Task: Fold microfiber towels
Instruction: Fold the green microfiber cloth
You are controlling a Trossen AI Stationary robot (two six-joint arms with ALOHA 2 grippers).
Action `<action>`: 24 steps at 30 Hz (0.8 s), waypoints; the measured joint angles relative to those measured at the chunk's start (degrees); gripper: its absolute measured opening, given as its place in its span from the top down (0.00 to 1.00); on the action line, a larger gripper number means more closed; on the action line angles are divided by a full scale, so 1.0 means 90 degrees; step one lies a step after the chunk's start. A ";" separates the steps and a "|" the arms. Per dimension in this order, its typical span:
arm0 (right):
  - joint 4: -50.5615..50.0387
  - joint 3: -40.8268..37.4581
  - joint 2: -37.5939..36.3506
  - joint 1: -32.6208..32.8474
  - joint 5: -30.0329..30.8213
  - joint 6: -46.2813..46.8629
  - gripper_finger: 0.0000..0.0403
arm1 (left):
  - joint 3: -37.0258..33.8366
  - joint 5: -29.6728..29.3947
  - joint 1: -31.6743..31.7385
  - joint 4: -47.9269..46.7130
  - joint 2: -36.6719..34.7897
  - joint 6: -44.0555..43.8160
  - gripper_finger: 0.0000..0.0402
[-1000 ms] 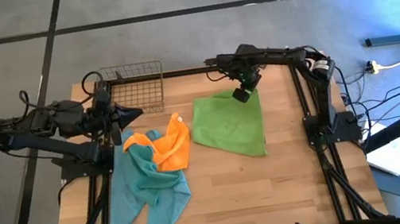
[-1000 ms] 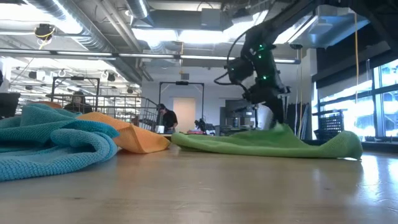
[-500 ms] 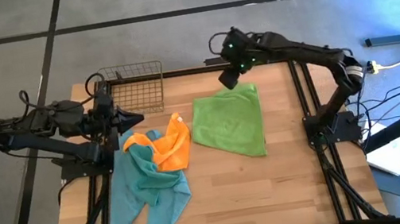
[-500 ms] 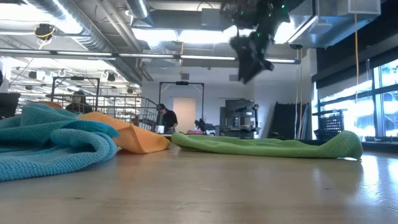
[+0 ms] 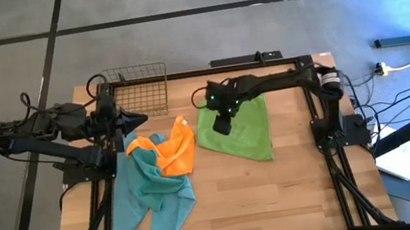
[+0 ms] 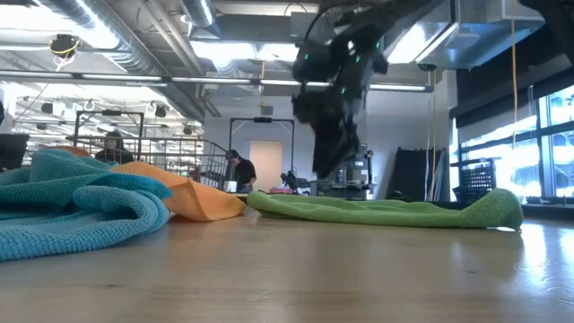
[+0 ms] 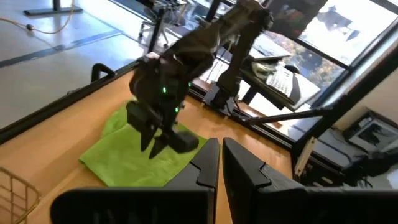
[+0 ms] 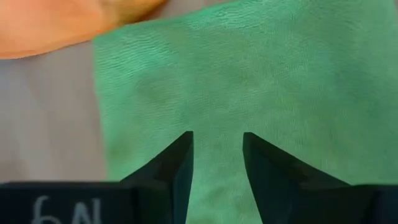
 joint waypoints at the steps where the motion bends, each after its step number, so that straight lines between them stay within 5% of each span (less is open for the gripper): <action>1: 0.0167 -0.0056 0.0084 0.0052 0.0012 -0.0011 0.65 | 0.0000 -0.0073 -0.0001 -0.0005 0.0003 -0.0064 0.97; 7: 0.0049 -0.0143 0.0426 0.0328 -0.0578 -0.0163 0.65 | 0.0000 -0.0579 0.0002 -0.0018 0.0048 -0.0452 0.97; 15: -0.0539 -0.0142 0.0423 0.0235 -0.4175 -0.0853 0.65 | 0.0002 -0.0868 0.0001 -0.0026 0.0236 -0.0780 0.97; 17: -0.0537 -0.0109 0.0410 0.0122 -0.3774 -0.0836 0.65 | 0.0002 -0.0962 0.0002 -0.0031 0.0296 -0.0919 0.97; 21: -0.0050 -0.0098 0.0236 -0.0023 -0.1638 -0.0950 0.66 | 0.0002 -0.1024 0.0000 0.0071 0.0504 -0.1095 0.97; 24: 0.0811 -0.0087 0.0228 -0.0026 -0.0780 -0.0945 0.68 | 0.0002 -0.1105 0.0007 0.0216 0.0763 -0.1107 0.97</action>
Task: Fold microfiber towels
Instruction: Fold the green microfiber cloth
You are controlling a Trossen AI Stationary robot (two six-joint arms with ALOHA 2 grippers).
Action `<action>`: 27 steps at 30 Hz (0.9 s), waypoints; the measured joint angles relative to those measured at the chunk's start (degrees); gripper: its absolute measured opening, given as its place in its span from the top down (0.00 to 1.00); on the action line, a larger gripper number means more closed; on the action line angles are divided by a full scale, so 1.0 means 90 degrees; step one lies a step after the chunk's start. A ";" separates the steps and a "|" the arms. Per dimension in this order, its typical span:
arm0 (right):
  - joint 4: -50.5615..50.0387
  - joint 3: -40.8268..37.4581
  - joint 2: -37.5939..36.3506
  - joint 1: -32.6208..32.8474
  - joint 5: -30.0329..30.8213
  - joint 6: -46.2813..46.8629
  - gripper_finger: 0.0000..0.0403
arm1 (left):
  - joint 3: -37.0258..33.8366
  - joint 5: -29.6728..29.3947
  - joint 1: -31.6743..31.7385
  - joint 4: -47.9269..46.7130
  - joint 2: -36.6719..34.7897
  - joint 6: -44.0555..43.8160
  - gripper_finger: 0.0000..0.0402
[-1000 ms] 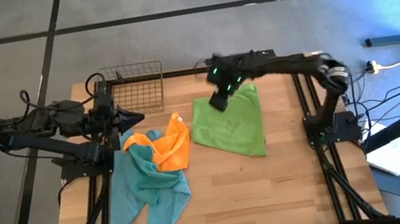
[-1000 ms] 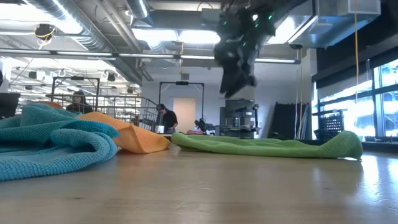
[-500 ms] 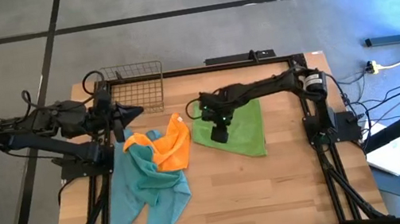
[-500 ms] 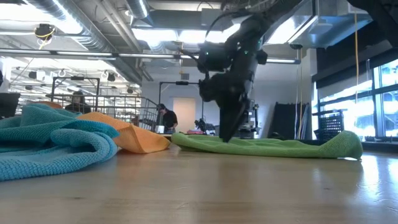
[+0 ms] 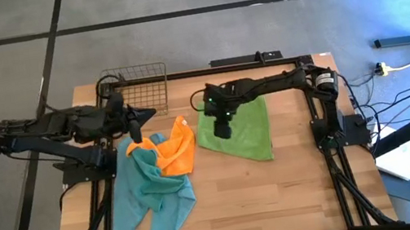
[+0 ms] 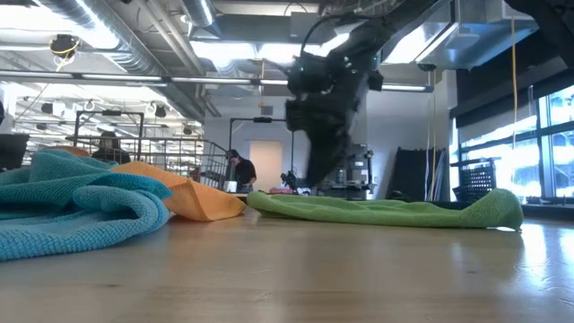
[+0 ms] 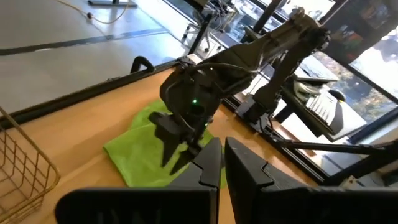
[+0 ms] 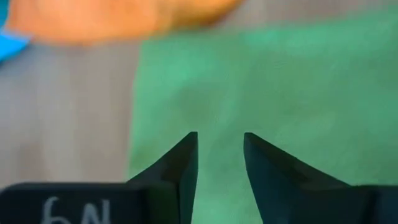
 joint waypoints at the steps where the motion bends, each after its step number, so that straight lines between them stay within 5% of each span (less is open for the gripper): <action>1: 0.0261 0.0000 0.0028 -0.0001 0.0036 0.0076 0.69 | 0.0000 -0.0072 0.0014 0.0077 0.0092 0.0045 0.97; 4: 0.0909 0.0017 0.0240 0.0113 0.0116 0.0164 0.71 | 0.0000 -0.0189 0.0100 0.0407 0.0401 0.0235 0.97; 12: 0.0379 0.0007 0.0723 0.0660 -0.0321 0.0300 0.74 | 0.0000 0.0134 0.0216 0.1047 0.0681 0.0638 0.97; 22: -0.0452 -0.0007 0.0474 0.0672 -0.3597 0.0632 0.75 | 0.0002 0.0134 0.0216 0.1354 0.0693 0.1154 0.97; 27: -0.0415 -0.0005 0.0032 0.0394 -0.2570 0.0633 0.75 | 0.0002 0.0147 0.0214 0.1060 0.0693 0.1841 0.97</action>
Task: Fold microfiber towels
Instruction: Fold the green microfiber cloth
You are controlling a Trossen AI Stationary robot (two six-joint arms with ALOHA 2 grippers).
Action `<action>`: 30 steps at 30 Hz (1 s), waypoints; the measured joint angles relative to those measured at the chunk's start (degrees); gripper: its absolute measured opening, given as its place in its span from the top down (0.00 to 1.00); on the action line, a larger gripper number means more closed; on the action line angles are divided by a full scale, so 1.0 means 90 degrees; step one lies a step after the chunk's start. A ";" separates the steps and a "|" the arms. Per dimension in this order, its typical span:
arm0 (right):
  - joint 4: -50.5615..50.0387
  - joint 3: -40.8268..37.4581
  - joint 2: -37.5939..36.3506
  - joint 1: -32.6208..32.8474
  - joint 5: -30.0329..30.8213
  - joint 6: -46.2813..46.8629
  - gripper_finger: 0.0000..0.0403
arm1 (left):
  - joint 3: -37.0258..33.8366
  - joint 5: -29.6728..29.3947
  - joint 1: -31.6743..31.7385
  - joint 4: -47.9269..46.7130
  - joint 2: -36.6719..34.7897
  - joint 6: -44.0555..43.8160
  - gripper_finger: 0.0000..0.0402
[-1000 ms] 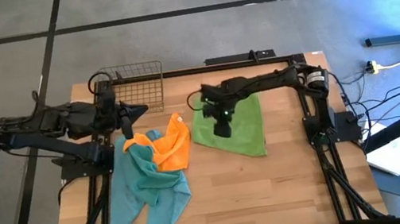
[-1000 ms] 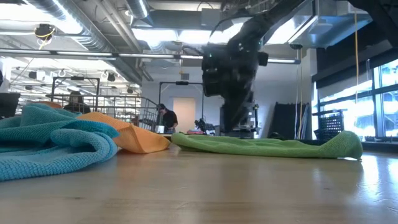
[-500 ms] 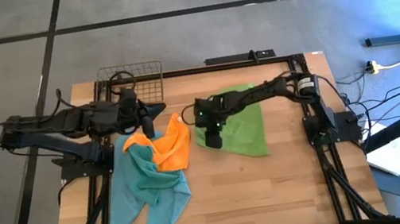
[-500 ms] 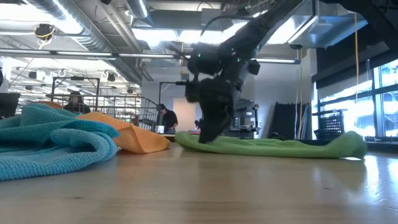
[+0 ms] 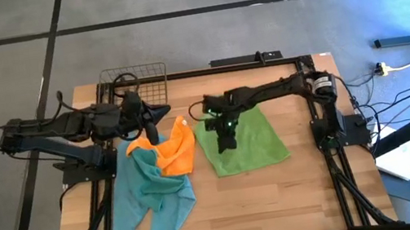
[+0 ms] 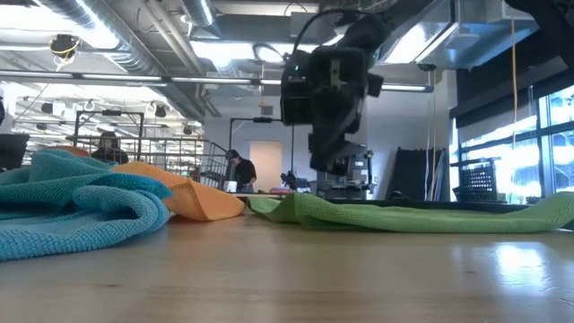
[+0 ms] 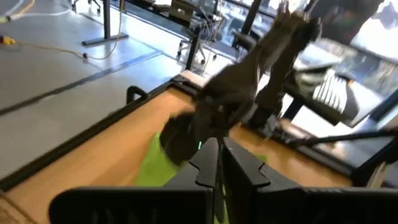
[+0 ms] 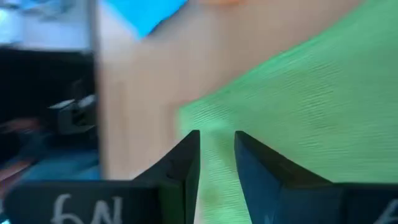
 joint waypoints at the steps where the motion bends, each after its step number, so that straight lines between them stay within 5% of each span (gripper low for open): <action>1: 0.0059 0.0000 -0.0083 -0.0043 0.0552 -0.0005 0.75 | 0.0000 0.0001 0.0000 -0.0060 0.0000 0.0104 0.97; 5: 0.0774 0.0000 -0.0224 -0.0175 0.2603 -0.0009 0.75 | 0.0000 0.0017 0.0000 -0.0159 0.0000 0.0189 0.97; 8: 0.1460 0.0002 -0.0215 -0.0255 0.3312 -0.0009 0.75 | -0.0002 0.0179 0.0000 -0.0162 -0.0023 0.0244 0.97; 13: 0.1690 0.0010 0.0059 -0.0285 0.3189 0.0084 0.75 | -0.0002 0.0272 0.0004 -0.0293 -0.0091 0.0555 0.97; 19: 0.0379 0.0002 0.0257 -0.0234 0.2701 0.0062 0.75 | -0.0009 0.0290 0.0263 -0.1730 0.0167 0.0642 0.97; 25: -0.0949 0.0002 0.0179 -0.0292 0.2560 -0.0729 0.75 | -0.0365 0.2579 0.0939 -0.1027 0.0657 0.0598 0.97; 30: -0.1748 -0.0156 0.0138 -0.0551 0.2117 -0.1176 0.75 | -0.0771 0.3365 0.1333 -0.0110 0.1040 0.0197 0.97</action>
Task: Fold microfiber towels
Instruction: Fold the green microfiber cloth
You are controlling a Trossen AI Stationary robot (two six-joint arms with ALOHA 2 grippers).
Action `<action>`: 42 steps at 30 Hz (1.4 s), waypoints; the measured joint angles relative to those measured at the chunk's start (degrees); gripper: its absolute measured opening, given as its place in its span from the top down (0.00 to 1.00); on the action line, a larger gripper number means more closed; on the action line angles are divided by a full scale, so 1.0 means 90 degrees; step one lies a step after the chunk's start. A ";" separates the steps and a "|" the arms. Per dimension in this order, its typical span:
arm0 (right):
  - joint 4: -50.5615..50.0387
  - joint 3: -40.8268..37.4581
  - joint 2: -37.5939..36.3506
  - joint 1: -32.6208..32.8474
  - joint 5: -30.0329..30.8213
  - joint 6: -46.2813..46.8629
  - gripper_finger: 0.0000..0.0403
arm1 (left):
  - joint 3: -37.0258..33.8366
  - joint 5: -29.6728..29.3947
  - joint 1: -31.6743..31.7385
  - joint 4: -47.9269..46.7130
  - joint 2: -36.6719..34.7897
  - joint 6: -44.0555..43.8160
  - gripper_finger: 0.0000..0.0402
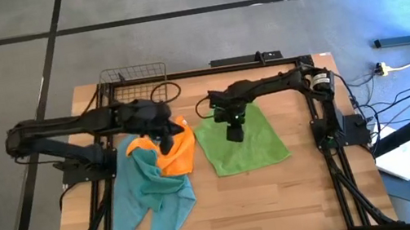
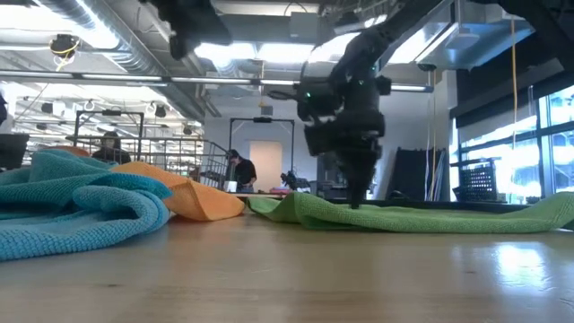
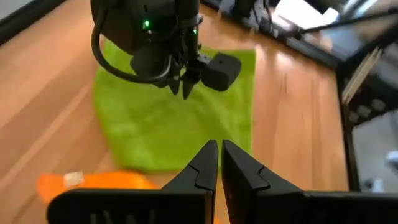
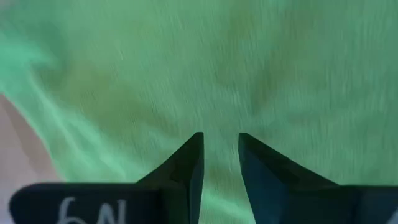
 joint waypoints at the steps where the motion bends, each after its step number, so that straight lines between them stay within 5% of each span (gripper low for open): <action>1: -0.0138 -0.0031 -0.0043 -0.0072 -0.0118 -0.0052 0.75 | -0.0059 0.0070 0.0088 0.0262 0.0066 -0.0094 0.97; 8: 0.0212 -0.0360 -0.0693 -0.0643 -0.0424 -0.0340 0.75 | -0.0137 0.1056 0.0856 0.1189 0.0931 -0.0913 0.97; 13: 0.0721 -0.0745 -0.0791 -0.0815 -0.0454 -0.0370 0.75 | -0.0137 0.1131 0.0844 0.1230 0.1828 -0.1030 0.97; 22: 0.0701 -0.1634 -0.0790 -0.0712 -0.1516 -0.0663 0.75 | -0.0137 0.1313 0.0609 0.1280 0.3270 -0.0526 0.97; 34: 0.2160 -0.1676 -0.0794 0.0002 0.0183 -0.0507 0.75 | -0.0137 0.0128 0.0316 0.1260 0.3511 -0.0948 0.97; 42: -0.0218 -0.1670 -0.0813 0.0180 0.0249 -0.0491 0.75 | -0.0137 0.0137 0.0313 0.1238 0.3511 -0.1020 0.97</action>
